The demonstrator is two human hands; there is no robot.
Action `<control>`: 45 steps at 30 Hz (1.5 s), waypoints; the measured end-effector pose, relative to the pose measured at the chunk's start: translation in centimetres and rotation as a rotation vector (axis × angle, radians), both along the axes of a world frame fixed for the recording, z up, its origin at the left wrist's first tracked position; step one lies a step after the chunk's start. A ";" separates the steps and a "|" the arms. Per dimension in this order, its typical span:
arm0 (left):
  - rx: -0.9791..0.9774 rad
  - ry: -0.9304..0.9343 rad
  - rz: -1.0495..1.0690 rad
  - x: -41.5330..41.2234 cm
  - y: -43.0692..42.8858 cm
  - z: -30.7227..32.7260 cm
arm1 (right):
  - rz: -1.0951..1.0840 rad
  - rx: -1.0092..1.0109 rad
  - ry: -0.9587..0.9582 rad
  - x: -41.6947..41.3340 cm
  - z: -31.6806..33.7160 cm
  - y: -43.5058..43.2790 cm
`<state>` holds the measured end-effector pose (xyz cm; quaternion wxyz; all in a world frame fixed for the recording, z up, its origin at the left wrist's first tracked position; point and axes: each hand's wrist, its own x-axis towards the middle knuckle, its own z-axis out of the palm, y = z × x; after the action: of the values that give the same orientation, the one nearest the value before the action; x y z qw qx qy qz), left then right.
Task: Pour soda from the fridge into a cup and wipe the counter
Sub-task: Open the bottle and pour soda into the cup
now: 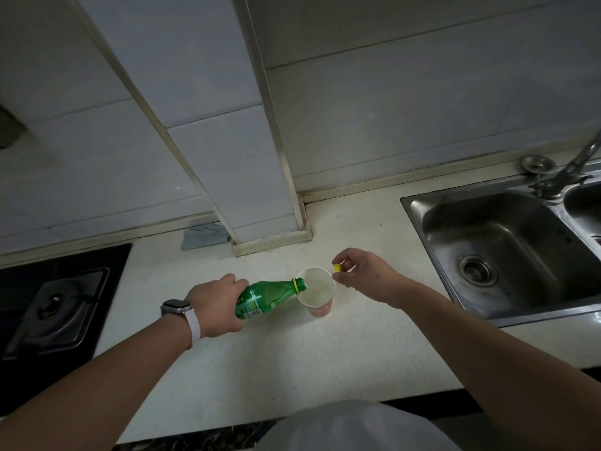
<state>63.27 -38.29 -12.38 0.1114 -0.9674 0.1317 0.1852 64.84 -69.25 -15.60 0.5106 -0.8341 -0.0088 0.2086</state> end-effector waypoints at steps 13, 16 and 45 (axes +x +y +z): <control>-0.005 -0.016 0.002 0.5 0.5 0.5 | -0.016 0.006 0.013 -0.6 -0.2 0.1; -0.005 -0.014 -0.006 0.8 0.3 0.5 | -0.024 0.000 0.018 -0.9 -0.4 0.1; -0.279 -0.030 0.004 1.3 0.5 -0.4 | -0.116 -0.037 -0.008 -3.7 1.2 1.8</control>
<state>64.56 -37.75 -12.81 -0.0228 -0.9765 0.1524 0.1509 61.15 -67.49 -14.36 0.5063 -0.8433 0.0412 0.1755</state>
